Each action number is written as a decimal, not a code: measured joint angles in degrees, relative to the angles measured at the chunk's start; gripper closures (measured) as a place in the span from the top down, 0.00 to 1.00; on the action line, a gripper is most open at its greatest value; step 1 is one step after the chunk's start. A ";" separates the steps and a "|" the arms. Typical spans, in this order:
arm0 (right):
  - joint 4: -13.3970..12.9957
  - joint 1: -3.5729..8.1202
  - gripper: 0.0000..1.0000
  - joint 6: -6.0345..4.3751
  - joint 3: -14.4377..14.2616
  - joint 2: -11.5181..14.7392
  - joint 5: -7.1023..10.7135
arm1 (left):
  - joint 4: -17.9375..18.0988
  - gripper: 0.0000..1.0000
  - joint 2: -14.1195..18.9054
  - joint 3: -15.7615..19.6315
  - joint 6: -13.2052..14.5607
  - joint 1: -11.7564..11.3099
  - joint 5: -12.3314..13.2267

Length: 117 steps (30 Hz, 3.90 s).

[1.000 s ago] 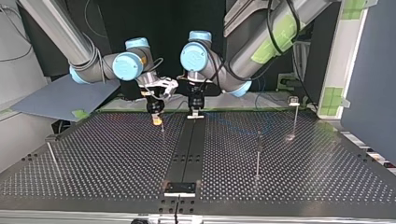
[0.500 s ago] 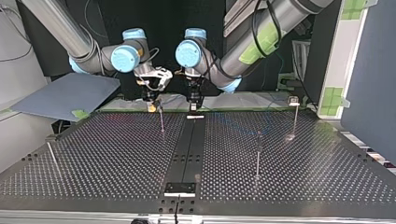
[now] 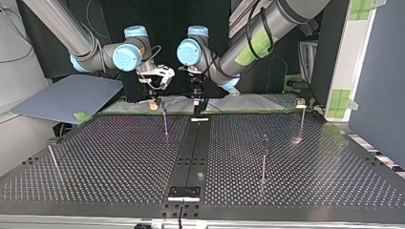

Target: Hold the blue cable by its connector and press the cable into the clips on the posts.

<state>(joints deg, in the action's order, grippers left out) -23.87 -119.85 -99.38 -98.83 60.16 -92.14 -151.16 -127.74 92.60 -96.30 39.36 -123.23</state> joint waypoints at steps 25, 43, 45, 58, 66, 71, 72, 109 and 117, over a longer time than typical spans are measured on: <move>-3.84 3.64 0.00 5.31 -4.49 -0.16 4.88 | 4.80 0.00 -3.21 -0.06 -1.68 0.55 3.50; -5.92 7.87 0.00 5.57 -7.09 -0.67 9.39 | 5.01 0.00 -7.62 -0.06 -3.56 2.17 3.46; -6.34 8.21 0.00 5.50 -7.33 -0.76 9.77 | 5.60 0.00 -7.64 -0.07 -4.14 2.51 3.49; -7.89 9.75 0.00 5.33 -7.81 -2.77 12.11 | 5.12 0.00 -10.16 -1.33 -6.68 5.33 2.94; -7.94 10.34 0.00 5.10 -7.78 -2.80 13.90 | 3.27 0.00 -12.59 -5.00 -7.91 6.73 1.34; -7.95 10.65 0.00 5.05 -7.77 -2.80 14.53 | 2.27 0.00 -12.73 -7.31 -8.23 7.15 1.05; -7.95 10.69 0.00 5.03 -7.78 -2.80 14.62 | 2.19 0.00 -12.74 -7.69 -8.27 7.18 1.06; -12.82 14.73 0.00 1.01 -6.20 -7.06 19.58 | 0.55 0.00 -16.19 -16.64 -9.24 6.01 5.41; -12.86 15.32 0.00 0.76 -4.49 -8.50 19.70 | 0.10 0.00 -17.79 -18.02 -9.33 5.56 5.04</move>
<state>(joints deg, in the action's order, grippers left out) -36.73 -104.54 -98.62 -103.32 51.66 -72.43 -151.06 -145.53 74.58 -105.64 44.92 -118.19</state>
